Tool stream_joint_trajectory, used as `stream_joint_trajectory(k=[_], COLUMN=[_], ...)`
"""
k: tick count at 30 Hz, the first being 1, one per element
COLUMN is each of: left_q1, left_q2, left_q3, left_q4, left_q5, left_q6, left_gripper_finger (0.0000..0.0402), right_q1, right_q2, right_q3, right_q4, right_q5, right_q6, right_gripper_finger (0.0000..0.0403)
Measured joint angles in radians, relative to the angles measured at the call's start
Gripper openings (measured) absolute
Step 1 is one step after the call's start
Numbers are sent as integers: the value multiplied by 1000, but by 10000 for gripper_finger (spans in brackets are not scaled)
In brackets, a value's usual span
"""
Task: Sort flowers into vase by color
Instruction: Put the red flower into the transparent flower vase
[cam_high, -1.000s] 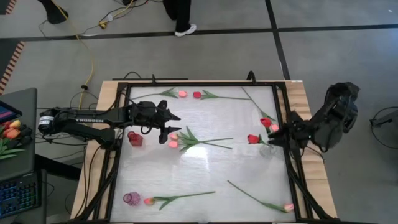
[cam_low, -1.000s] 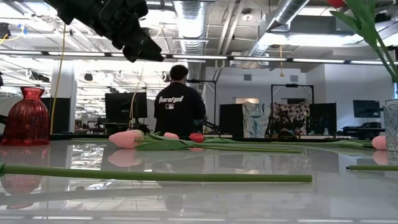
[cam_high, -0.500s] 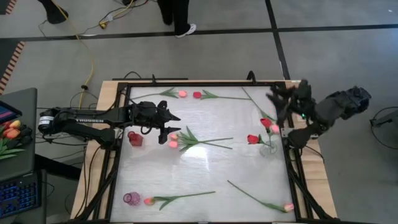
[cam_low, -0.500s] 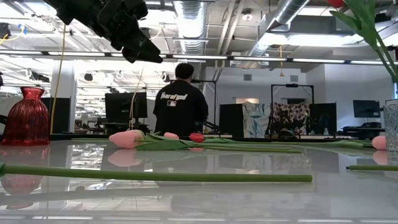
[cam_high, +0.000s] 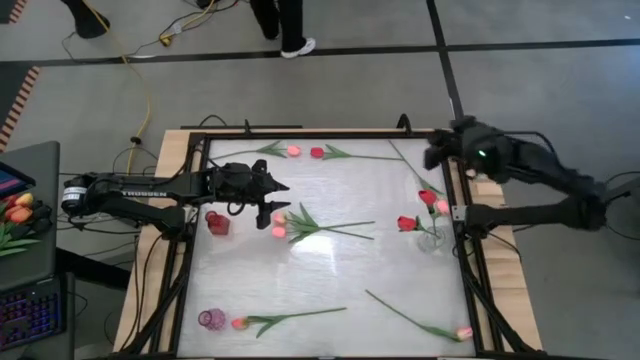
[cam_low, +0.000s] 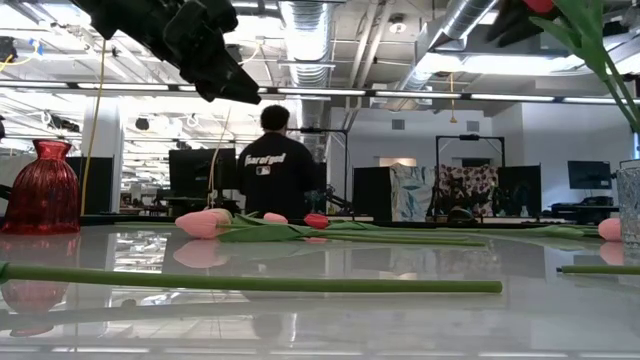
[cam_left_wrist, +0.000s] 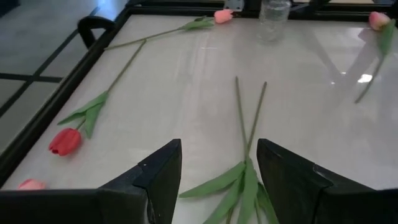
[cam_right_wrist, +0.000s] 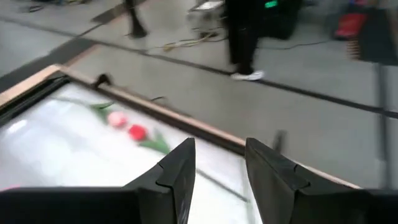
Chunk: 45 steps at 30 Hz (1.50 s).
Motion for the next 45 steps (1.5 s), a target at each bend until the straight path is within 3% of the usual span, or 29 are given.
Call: stream_joint_trajectory(k=[5, 11, 16, 23, 31, 36, 40, 45], left_q1=[36, 59, 58, 58, 58, 58, 58, 58], left_q2=[0, 0, 0, 0, 0, 0, 0, 0], left_q3=[0, 0, 0, 0, 0, 0, 0, 0], left_q4=[23, 26, 24, 14, 14, 15, 21, 21], left_q5=[0, 1, 3, 2, 0, -10, -27, -28], left_q6=[-2, -3, 3, 4, 0, 21, 33, 48], left_gripper_finger=[197, 197, 197, 197, 197, 197, 197, 197], right_q1=[-264, -551, -672, -669, -604, -585, -589, -591], right_q2=[95, 290, 497, 743, 888, 957, 1008, 1060], right_q3=[-107, -135, -133, -103, -52, -8, 11, 44], right_q4=[244, 431, 594, 593, 503, 418, 405, 363], right_q5=[-384, -672, -890, -943, -1003, -990, -891, -884], right_q6=[-181, -259, -300, -526, -834, -935, -970, -995], right_gripper_finger=[166, 166, 166, 166, 166, 166, 166, 166])
